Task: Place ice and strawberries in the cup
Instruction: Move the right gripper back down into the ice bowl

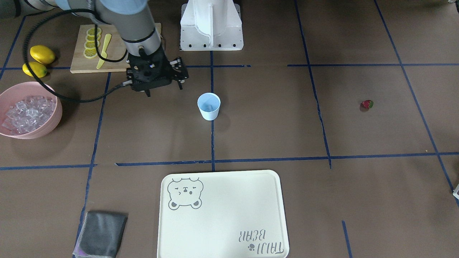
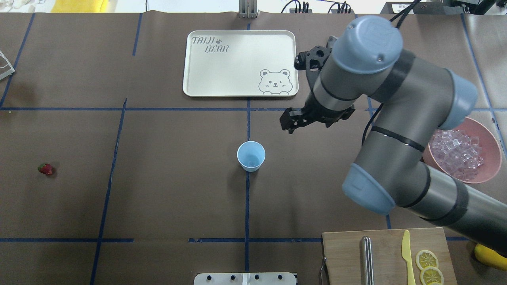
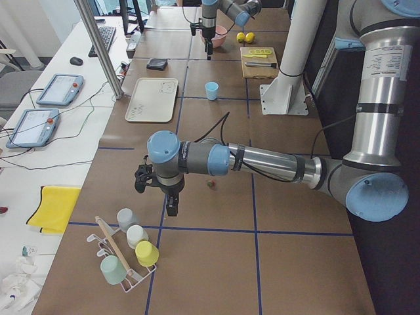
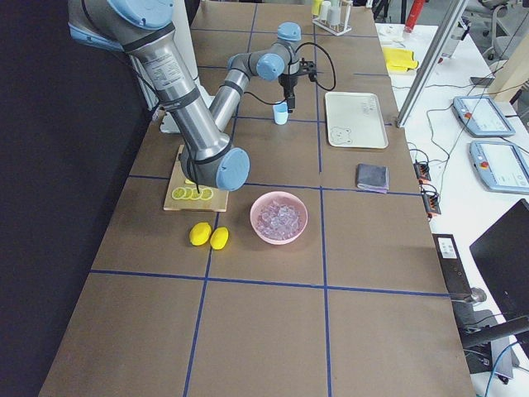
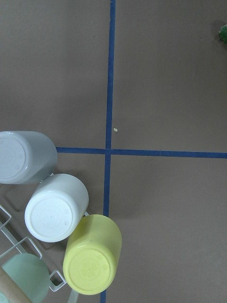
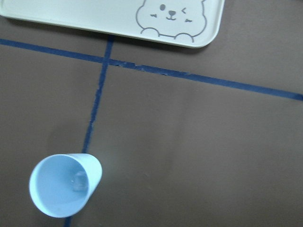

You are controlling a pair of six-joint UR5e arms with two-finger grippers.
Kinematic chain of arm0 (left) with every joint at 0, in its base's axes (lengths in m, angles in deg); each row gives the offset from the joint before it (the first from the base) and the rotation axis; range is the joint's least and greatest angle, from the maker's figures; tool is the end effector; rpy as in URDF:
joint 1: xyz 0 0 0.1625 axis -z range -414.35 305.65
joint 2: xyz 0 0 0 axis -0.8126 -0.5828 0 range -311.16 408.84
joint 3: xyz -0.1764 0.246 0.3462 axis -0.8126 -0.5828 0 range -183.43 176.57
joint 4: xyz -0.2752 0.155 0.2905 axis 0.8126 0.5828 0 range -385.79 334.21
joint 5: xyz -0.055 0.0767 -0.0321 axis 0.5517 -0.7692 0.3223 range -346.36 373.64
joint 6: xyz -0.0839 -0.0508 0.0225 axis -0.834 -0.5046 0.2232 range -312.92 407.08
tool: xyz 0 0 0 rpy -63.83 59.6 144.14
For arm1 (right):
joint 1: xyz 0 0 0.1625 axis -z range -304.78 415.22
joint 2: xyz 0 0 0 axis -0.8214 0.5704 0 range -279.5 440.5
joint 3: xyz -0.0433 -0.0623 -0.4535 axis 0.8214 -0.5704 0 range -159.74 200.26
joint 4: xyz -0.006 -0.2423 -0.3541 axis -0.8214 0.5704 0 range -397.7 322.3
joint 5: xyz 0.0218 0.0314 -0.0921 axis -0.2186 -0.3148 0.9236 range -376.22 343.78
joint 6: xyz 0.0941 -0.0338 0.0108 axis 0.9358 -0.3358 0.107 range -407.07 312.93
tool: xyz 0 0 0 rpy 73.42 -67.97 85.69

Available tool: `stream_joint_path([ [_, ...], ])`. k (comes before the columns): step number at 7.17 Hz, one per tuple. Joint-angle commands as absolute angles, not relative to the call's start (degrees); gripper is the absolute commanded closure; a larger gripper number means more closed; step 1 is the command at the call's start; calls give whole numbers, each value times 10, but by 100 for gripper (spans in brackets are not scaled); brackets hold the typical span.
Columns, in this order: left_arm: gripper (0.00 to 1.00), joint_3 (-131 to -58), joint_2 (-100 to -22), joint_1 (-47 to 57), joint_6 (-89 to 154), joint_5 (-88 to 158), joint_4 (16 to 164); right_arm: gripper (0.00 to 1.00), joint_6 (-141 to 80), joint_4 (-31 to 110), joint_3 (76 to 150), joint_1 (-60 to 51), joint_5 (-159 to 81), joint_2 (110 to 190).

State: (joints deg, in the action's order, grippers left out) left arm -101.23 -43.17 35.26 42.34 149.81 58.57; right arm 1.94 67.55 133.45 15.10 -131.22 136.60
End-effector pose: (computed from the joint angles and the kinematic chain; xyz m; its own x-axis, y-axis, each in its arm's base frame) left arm -0.0571 -0.5229 0.6148 0.6903 -0.0255 -0.7231 0.0506 0.9986 0.0130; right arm -0.4104 -0.4645 0.2031 0.6717 -0.2112 0.7101 0.0955 0.9752 0.1997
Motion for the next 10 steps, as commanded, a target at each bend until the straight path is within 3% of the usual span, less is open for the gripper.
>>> stream_joint_path([
  [1,0,-1015,-432,352,423,1500,586,1,-80,778,1396,88,-1323,1394],
  [5,0,-1047,-427,352,399,1500,584,2,-271,772,1446,34,-1332,1540],
  [8,0,-1057,-425,351,399,1500,581,2,-323,584,1444,-1,-1371,1682],
  [10,0,-1063,-425,351,382,1500,581,2,-403,578,1442,-27,-1367,1730],
])
